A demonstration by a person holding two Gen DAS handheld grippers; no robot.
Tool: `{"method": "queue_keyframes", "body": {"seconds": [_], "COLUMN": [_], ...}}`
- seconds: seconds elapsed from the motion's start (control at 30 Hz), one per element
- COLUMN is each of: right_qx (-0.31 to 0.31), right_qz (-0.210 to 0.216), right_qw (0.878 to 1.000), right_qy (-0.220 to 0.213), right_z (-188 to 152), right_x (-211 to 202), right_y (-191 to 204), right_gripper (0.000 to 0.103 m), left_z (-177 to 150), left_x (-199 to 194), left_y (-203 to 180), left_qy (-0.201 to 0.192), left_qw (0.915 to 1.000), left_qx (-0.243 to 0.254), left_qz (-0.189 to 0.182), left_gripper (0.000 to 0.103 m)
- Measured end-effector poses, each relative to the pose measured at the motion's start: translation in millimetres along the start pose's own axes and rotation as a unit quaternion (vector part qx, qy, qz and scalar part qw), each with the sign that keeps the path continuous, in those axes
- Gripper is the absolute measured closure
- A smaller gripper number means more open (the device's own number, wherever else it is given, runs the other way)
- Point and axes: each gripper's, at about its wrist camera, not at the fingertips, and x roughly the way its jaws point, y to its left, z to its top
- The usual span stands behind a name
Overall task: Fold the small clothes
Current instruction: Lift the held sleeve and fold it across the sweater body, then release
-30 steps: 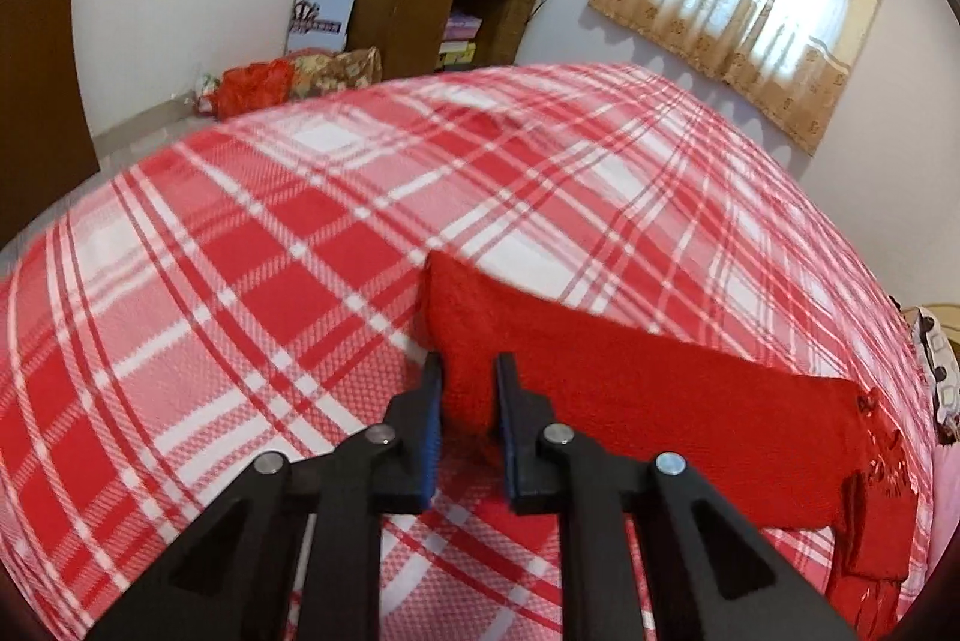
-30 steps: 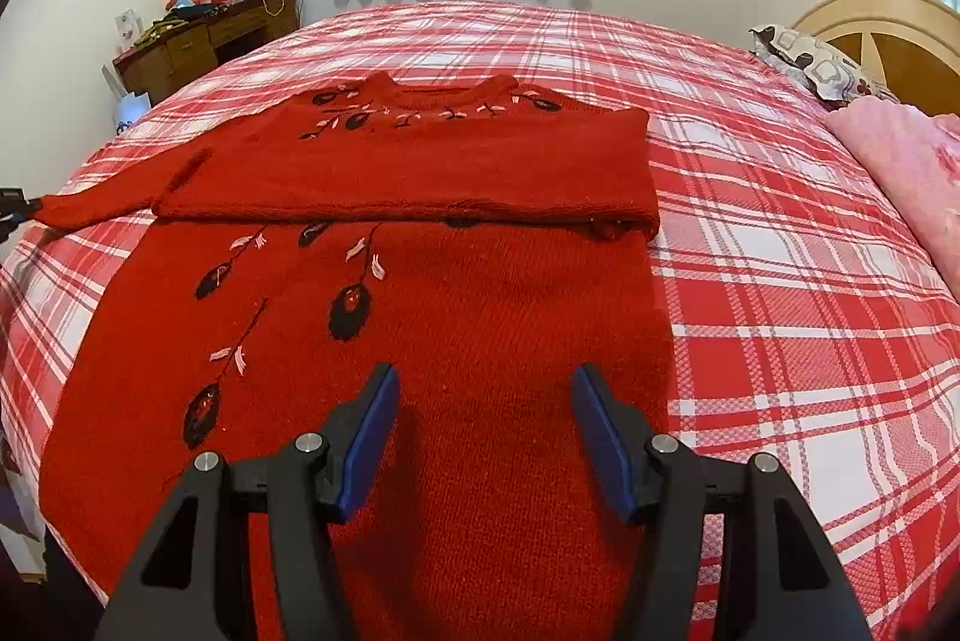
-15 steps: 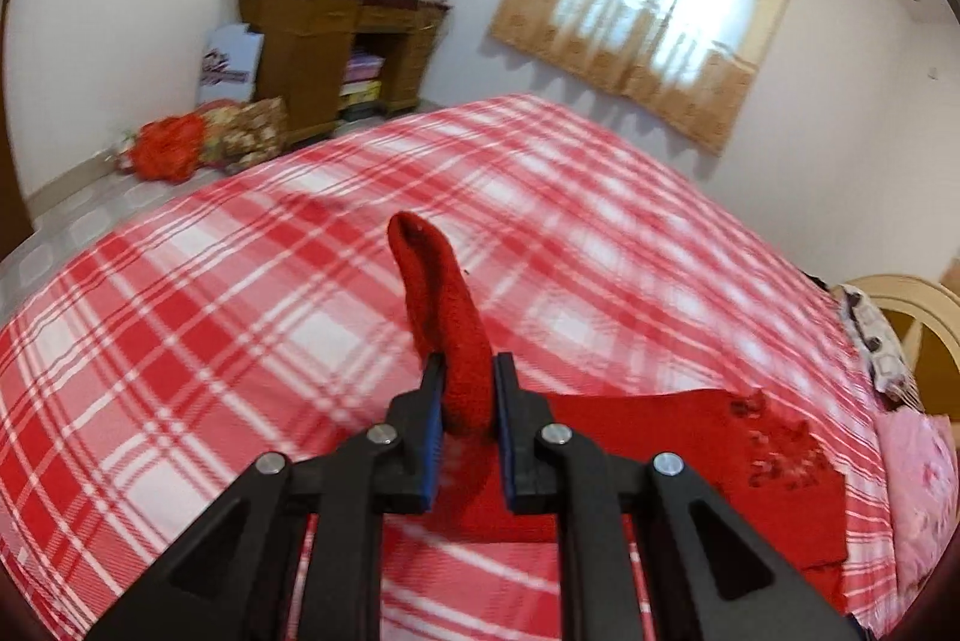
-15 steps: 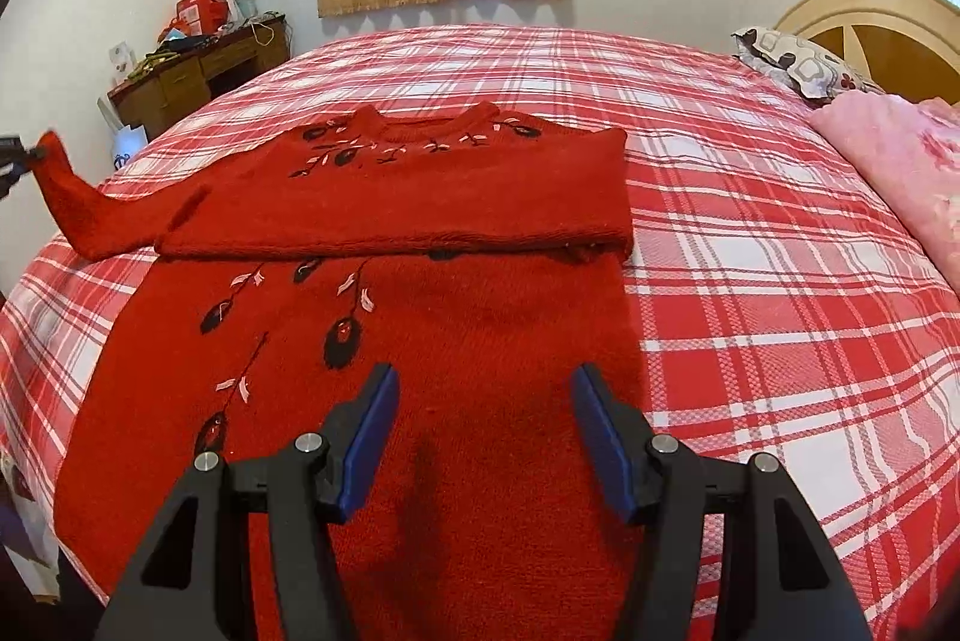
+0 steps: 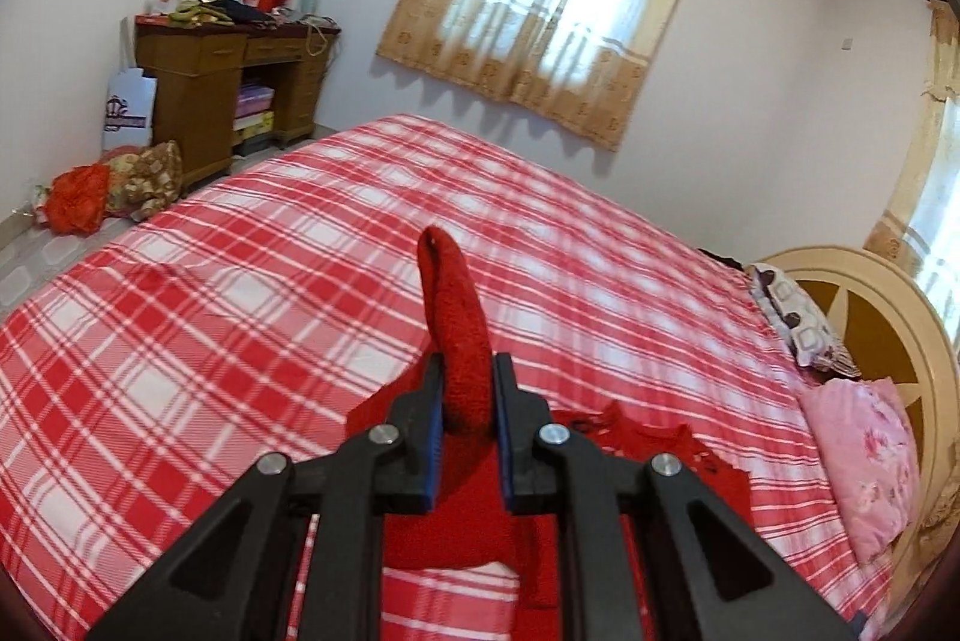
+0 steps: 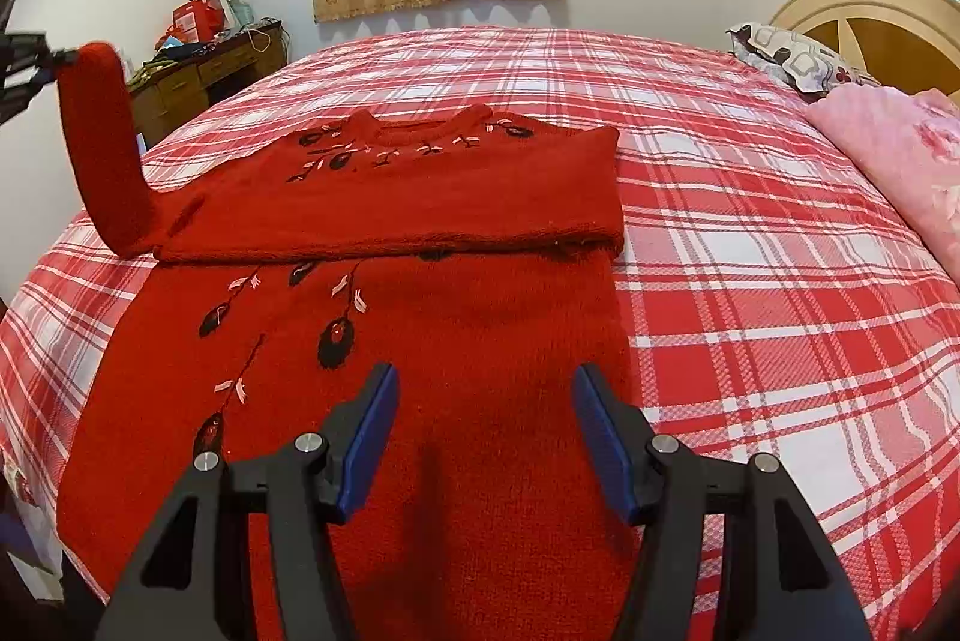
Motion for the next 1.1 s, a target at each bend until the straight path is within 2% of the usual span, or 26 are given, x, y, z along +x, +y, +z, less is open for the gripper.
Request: {"method": "queue_keyframes", "body": {"seconds": [0.7,0.87,1.1], "right_qx": [0.01,0.012,0.013], "right_qz": [0.007,0.008,0.01], "right_qw": [1.0,1.0,1.0], "right_qy": [0.009,0.012,0.019], "right_z": [-4.5,-6.5,-10.5], "right_x": [7.1,8.8,14.1], "right_y": [-2.6,-2.8,-2.1], "right_gripper": [0.042,0.042,0.042], "left_z": [-1.6,-19.0,-63.0], "left_x": [25.4,37.5,68.2], "left_y": [-137.2,-172.5,-217.4], "left_qy": [0.003,0.012,0.029], "left_qw": [0.9965,0.994,0.9903], "left_qx": [0.039,0.06,0.093], "left_qz": [-0.073,-0.091,-0.099], "left_gripper": [0.088,0.088,0.088]}}
